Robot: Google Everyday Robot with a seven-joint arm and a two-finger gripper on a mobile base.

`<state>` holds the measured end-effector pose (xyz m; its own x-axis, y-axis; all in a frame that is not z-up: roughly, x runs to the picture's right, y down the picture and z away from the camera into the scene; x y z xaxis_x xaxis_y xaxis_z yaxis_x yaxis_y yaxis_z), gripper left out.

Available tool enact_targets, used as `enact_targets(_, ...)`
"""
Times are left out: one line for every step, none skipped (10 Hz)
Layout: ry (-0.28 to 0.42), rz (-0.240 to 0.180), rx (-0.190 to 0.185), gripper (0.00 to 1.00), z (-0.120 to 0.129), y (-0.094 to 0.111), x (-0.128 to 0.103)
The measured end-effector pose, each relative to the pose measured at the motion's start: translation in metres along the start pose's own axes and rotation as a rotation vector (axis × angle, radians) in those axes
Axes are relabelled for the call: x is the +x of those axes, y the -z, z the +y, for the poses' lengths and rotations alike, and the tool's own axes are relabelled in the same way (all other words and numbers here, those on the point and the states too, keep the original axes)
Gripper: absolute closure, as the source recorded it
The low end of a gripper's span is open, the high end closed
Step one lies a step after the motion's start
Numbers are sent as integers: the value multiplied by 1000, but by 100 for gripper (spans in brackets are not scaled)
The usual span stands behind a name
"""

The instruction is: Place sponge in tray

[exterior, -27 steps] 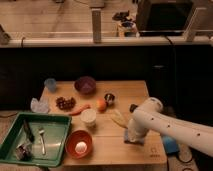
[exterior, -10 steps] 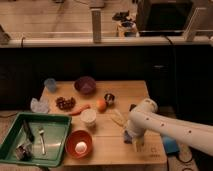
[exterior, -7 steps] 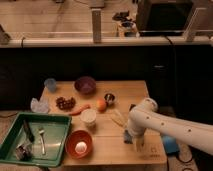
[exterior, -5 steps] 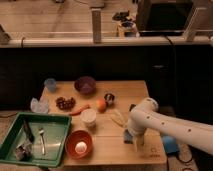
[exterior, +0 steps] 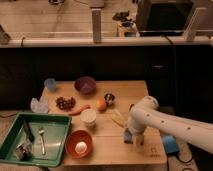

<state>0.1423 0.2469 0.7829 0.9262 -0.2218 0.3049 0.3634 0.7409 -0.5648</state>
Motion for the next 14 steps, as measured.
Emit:
enact_targets(-2,-1,1,53,-1,0,1)
enact_targets(0,-1,1,58,-3,0,0)
enact_targets(3,-3,2,61,-5,-1,-1)
enact_targets(5,-3,5,61,-7,-1,-1)
enact_targets(7,2,15,67,-10,0,-2)
enact_targets(13,5,27,76,-16,7,-6)
enact_targets(18,10,39,89,-24,19,-12)
enact_targets(18,11,44,96,-26,24,-13)
enact_targets(14,16,47,99,-28,26,-13)
enact_targets(14,21,56,100,-31,27,-13)
enact_targets(11,21,64,100,-35,30,-13)
enact_targets(4,18,69,99,-39,30,-10)
enact_targets(0,15,75,97,-43,32,-8)
enact_targets(-2,12,75,91,-44,34,-7)
